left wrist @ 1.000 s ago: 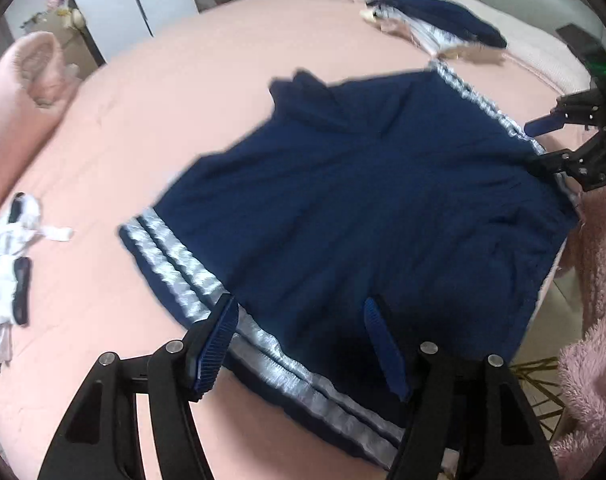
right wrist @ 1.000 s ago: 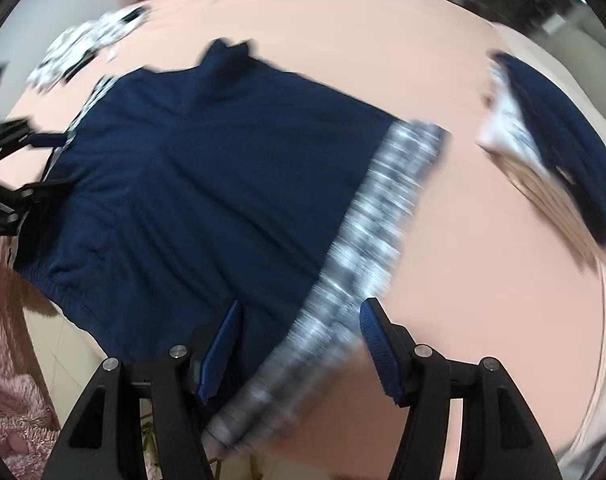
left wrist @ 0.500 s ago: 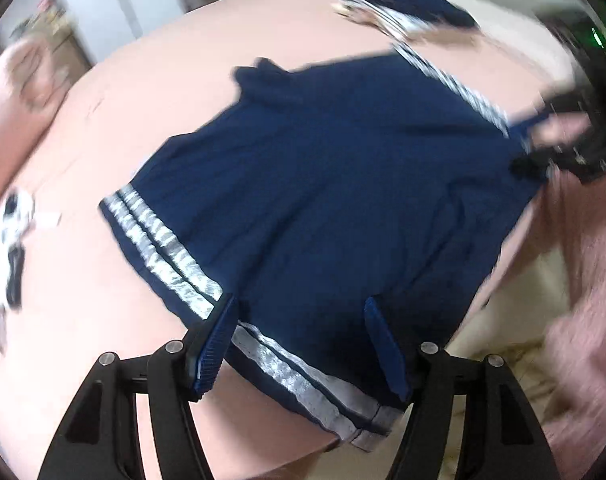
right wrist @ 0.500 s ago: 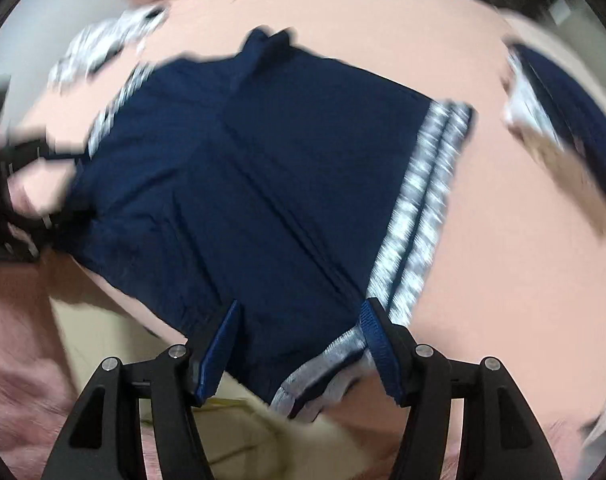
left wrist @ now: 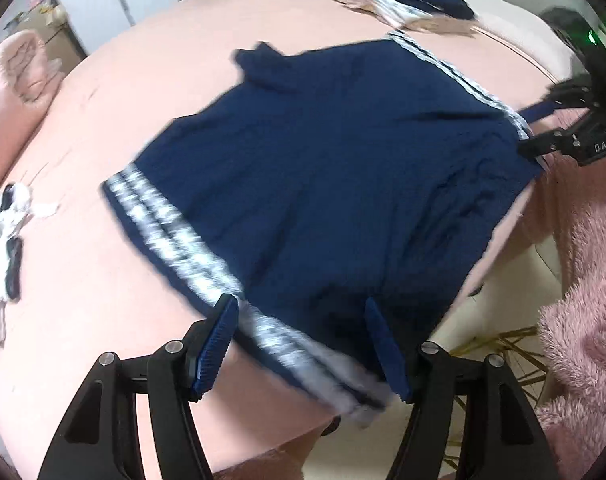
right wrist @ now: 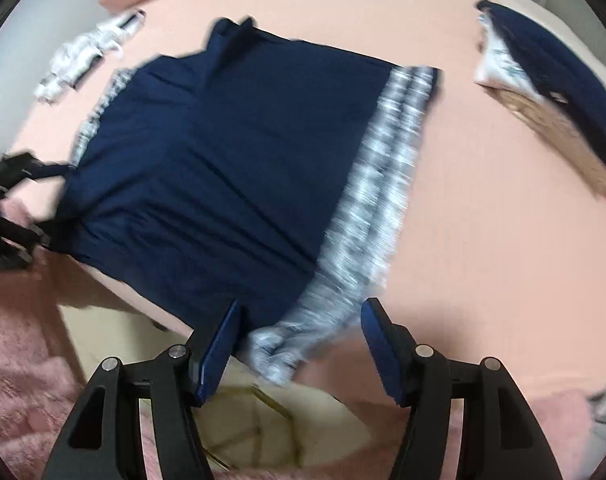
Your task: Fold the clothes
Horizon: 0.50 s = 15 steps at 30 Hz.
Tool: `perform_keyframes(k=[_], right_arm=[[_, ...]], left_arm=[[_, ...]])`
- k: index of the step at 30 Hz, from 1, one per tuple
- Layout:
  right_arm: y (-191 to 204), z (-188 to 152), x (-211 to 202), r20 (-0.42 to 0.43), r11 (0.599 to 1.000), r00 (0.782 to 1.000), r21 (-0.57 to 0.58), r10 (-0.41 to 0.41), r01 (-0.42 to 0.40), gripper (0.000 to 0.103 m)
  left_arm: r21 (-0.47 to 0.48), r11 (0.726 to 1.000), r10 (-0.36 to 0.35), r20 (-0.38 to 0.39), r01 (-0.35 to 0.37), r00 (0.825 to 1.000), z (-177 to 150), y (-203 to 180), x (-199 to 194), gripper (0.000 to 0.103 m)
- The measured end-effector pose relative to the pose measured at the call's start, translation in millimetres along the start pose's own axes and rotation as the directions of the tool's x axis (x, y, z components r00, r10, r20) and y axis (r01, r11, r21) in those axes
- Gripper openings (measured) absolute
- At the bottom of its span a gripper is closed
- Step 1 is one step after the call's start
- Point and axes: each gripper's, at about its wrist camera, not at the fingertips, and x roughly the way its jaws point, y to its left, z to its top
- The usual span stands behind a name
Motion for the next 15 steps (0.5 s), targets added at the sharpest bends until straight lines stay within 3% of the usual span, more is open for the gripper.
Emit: perform_keyframes(k=[1, 4, 6, 8, 12, 15], right_arm=[[-0.2, 2.0, -3.1, 0.000, 1.000, 1.000, 0.004, -0.016, 0.016, 0.062], [7.1, 23.6, -9.3, 0.115, 0.996, 0.992, 0.074, 0.050, -0.059, 0.062], [2.4, 34.4, -2.3, 0.115, 0.989, 0.993, 0.137, 0.033, -0.049, 0.062], [-8.1, 39.3, 4.2, 0.095, 0.980, 0.995, 0.194, 0.018, -0.036, 0.062], [-63.0, 10.9, 3.6, 0.078, 0.947, 0.996, 0.314, 0.038, -0.061, 0.062], [-96.3, -0.2, 8.6, 0.093, 0.891, 0.988, 0.429, 0.121, -0.150, 0.062]], left_arm=[[-0.023, 1.000, 0.005, 0.010, -0.005, 1.000, 5.0, 2.2, 0.0, 0.065], [-0.109, 0.994, -0.003, 0.050, 0.009, 0.999, 11.6, 26.5, 0.2, 0.065], [-0.181, 0.984, -0.014, -0.017, 0.010, 1.000, 11.8, 42.0, 16.2, 0.065], [-0.195, 0.980, -0.032, -0.032, 0.025, 0.999, 5.1, 52.6, 17.8, 0.065], [-0.228, 0.974, -0.011, -0.011, 0.008, 1.000, -7.4, 62.8, -9.7, 0.064], [-0.254, 0.966, -0.035, 0.042, 0.045, 0.998, -11.9, 58.1, -30.8, 0.064]])
